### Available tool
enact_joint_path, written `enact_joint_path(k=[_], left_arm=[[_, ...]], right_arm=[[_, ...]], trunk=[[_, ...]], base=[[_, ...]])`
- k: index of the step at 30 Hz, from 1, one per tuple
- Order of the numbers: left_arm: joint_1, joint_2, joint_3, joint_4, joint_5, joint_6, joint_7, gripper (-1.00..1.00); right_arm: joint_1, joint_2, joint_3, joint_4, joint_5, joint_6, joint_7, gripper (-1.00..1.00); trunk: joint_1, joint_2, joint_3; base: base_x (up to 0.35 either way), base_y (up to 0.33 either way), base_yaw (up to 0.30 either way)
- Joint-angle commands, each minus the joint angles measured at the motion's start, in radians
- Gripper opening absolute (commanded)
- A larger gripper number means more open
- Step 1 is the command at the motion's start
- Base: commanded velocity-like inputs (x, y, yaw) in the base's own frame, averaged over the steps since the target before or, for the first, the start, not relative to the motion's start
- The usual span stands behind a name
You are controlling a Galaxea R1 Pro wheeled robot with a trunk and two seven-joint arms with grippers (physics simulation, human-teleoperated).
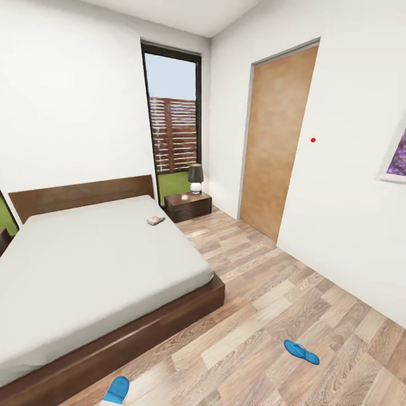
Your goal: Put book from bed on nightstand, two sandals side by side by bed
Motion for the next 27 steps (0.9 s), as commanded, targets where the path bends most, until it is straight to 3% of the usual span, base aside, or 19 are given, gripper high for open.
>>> enact_joint_path(k=[1,12,27], left_arm=[[-0.001,0.000,0.004,0.001,-0.009,-0.004,-0.002,-1.00],[-0.001,-0.002,0.004,0.001,-0.009,-0.003,-0.003,-1.00],[-0.001,-0.002,0.004,0.001,-0.009,-0.003,-0.003,-1.00]], right_arm=[[-0.001,0.000,-0.006,-0.001,-0.007,0.007,0.007,1.00],[-0.001,-0.001,-0.006,-0.001,-0.007,0.008,0.013,1.00],[-0.001,-0.001,-0.005,-0.001,-0.007,0.008,0.016,1.00]], trunk=[[0.001,-0.002,-0.002],[0.001,-0.002,-0.002],[0.001,-0.002,-0.002]], base=[[0.085,-0.162,-0.295],[0.158,-0.068,-0.295],[0.313,-0.003,-0.295]])
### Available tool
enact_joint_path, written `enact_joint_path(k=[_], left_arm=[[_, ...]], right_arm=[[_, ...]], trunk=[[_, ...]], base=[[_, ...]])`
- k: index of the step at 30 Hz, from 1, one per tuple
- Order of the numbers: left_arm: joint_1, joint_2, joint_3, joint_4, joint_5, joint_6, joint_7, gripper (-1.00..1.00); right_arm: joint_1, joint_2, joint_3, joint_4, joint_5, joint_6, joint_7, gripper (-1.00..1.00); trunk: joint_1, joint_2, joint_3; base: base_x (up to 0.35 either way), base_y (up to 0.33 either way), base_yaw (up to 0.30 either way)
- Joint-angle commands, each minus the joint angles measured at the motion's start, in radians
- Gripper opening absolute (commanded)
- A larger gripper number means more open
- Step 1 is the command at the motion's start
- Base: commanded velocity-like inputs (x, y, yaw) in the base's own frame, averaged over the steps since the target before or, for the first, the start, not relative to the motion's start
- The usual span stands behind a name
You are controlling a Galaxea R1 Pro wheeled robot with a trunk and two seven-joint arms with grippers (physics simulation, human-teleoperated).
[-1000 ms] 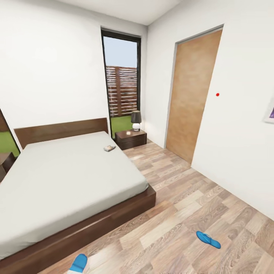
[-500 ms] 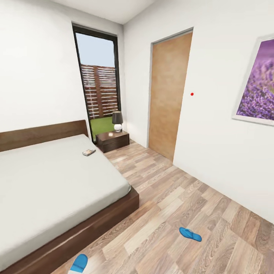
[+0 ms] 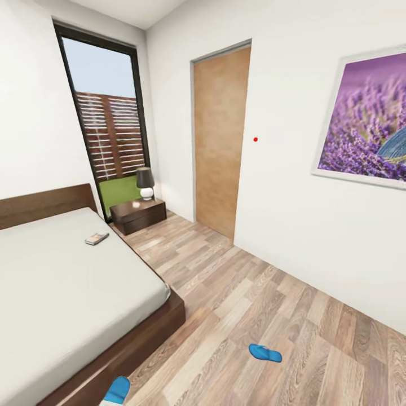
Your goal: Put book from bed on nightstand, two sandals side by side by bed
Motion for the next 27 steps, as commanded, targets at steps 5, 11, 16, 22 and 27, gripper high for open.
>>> enact_joint_path(k=[5,11,16,22,27], left_arm=[[-0.001,0.000,0.004,0.000,-0.009,-0.004,-0.002,-1.00],[-0.001,0.000,0.004,0.000,-0.009,-0.004,-0.002,-1.00],[-0.001,0.000,0.004,0.000,-0.009,-0.004,-0.002,-1.00],[-0.001,0.000,0.004,0.000,-0.009,-0.004,-0.002,-1.00],[-0.001,0.000,0.004,0.000,-0.009,-0.004,-0.002,-1.00]], right_arm=[[-0.001,0.001,-0.006,-0.001,-0.007,0.007,0.006,1.00],[-0.001,0.001,-0.006,-0.001,-0.007,0.007,0.006,1.00],[-0.001,0.001,-0.006,-0.001,-0.007,0.007,0.006,1.00],[-0.001,0.001,-0.006,-0.001,-0.007,0.007,0.007,1.00],[-0.001,0.001,-0.006,-0.001,-0.007,0.007,0.007,1.00]], trunk=[[0.001,-0.002,-0.002],[0.001,-0.002,-0.002],[0.001,-0.002,-0.002],[0.001,-0.002,-0.002],[0.001,-0.002,-0.002]], base=[[0.313,0.129,-0.296],[0.286,0.166,-0.297],[0.248,0.078,-0.297],[0.215,0.077,-0.297],[0.242,0.167,-0.297]])
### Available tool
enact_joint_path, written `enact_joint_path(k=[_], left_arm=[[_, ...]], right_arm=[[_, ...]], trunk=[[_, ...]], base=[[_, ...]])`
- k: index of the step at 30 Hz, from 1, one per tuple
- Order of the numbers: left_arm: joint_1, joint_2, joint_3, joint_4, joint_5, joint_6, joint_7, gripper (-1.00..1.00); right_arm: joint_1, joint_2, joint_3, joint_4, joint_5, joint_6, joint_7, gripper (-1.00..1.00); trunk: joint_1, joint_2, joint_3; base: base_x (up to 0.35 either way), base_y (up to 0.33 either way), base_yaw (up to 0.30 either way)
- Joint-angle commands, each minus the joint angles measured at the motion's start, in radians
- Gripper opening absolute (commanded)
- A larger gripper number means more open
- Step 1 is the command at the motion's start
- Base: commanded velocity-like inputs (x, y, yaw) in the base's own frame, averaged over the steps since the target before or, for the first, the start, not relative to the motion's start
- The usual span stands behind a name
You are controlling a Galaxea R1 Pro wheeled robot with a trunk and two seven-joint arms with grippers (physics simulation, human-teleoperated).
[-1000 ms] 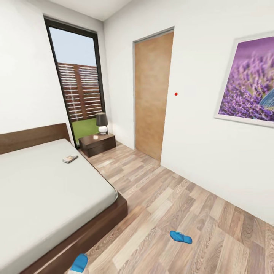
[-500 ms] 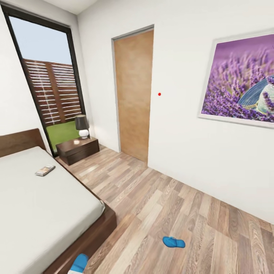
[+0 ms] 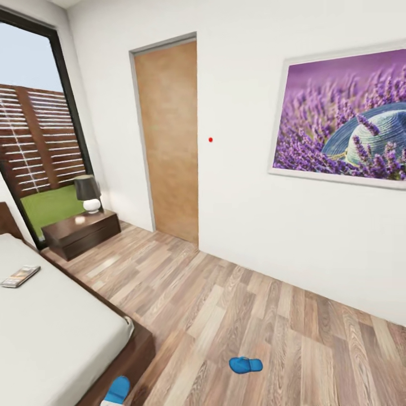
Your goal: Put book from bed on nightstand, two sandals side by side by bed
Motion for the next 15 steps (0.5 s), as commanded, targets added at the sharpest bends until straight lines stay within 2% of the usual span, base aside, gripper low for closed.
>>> enact_joint_path(k=[1,15], left_arm=[[-0.001,0.000,0.004,0.000,-0.009,-0.004,-0.002,-1.00],[-0.001,0.000,0.004,0.000,-0.009,-0.004,-0.002,-1.00]], right_arm=[[-0.001,0.001,-0.006,-0.001,-0.007,0.007,0.007,1.00],[-0.001,0.001,-0.006,-0.001,-0.007,0.007,0.007,1.00]], trunk=[[0.001,-0.002,-0.002],[0.001,-0.002,-0.002]], base=[[0.219,0.111,-0.297],[0.145,0.025,-0.297]])
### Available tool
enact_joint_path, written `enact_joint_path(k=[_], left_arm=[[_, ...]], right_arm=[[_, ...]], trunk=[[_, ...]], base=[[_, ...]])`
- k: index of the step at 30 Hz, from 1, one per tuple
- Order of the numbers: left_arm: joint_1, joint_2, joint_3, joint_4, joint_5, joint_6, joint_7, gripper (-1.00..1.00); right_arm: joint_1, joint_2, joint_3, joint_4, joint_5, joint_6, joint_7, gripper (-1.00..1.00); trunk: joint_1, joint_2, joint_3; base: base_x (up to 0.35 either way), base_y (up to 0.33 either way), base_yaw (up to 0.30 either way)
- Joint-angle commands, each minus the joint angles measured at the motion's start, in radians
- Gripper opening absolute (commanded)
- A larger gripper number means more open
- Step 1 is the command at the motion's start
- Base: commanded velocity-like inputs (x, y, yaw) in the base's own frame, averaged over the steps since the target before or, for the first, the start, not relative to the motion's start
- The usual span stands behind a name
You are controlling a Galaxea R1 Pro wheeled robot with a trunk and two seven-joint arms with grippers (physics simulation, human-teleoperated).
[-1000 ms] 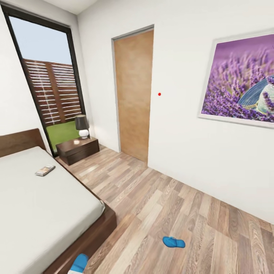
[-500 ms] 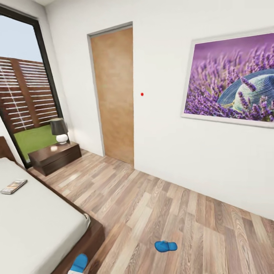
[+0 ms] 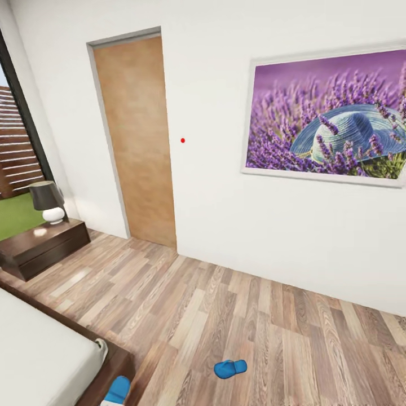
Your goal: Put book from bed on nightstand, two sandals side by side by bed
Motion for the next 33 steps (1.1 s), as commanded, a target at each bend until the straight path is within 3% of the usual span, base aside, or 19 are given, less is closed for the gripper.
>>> enact_joint_path(k=[1,33], left_arm=[[-0.001,0.000,0.004,0.000,-0.009,-0.004,-0.002,-1.00],[-0.001,0.000,-0.004,0.000,-0.010,-0.003,-0.002,-1.00]], right_arm=[[-0.001,0.001,-0.006,-0.001,-0.007,0.007,0.007,1.00],[-0.001,0.001,-0.005,-0.001,-0.007,0.007,0.007,1.00]], trunk=[[0.001,-0.002,-0.002],[0.001,-0.002,-0.002]], base=[[0.135,0.043,-0.297],[0.245,0.164,-0.297]])
